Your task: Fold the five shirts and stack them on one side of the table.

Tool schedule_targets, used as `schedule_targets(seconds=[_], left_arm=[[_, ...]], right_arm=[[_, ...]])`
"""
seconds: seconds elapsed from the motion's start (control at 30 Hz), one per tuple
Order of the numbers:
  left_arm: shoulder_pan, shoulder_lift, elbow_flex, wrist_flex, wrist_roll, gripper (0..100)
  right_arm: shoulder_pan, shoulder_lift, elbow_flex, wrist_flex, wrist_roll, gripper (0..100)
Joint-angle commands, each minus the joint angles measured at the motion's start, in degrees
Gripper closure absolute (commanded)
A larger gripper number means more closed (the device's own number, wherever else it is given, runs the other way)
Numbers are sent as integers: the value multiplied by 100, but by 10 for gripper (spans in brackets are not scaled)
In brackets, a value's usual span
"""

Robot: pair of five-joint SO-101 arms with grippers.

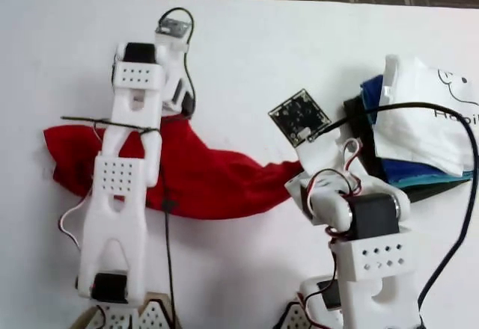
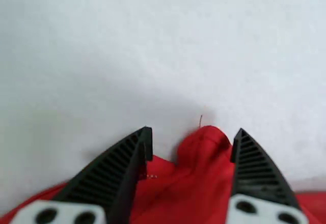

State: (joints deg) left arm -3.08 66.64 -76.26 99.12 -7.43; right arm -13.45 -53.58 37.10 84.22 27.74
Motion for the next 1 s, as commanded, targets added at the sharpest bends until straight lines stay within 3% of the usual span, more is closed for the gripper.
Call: schedule_targets(seconds=[0.0, 0.37, 0.43, 0.6, 0.77, 0.97], left_arm=[[-88, -26, -145, -88, 35, 813], [-70, -26, 321, -97, 0, 738], [-70, -26, 330, -97, 0, 777], [-97, -26, 330, -114, 35, 982], [-290, -88, 286, -202, 229, 976], [-501, -492, -708, 114, 343, 976]], right_arm=[[40, -127, 26, -66, -18, 978], [40, -127, 18, -84, -18, 978], [40, -127, 18, -75, -18, 978], [40, -127, 18, -84, -9, 978], [57, -92, 185, -435, 18, 978], [585, -66, 264, -1877, 53, 978]])
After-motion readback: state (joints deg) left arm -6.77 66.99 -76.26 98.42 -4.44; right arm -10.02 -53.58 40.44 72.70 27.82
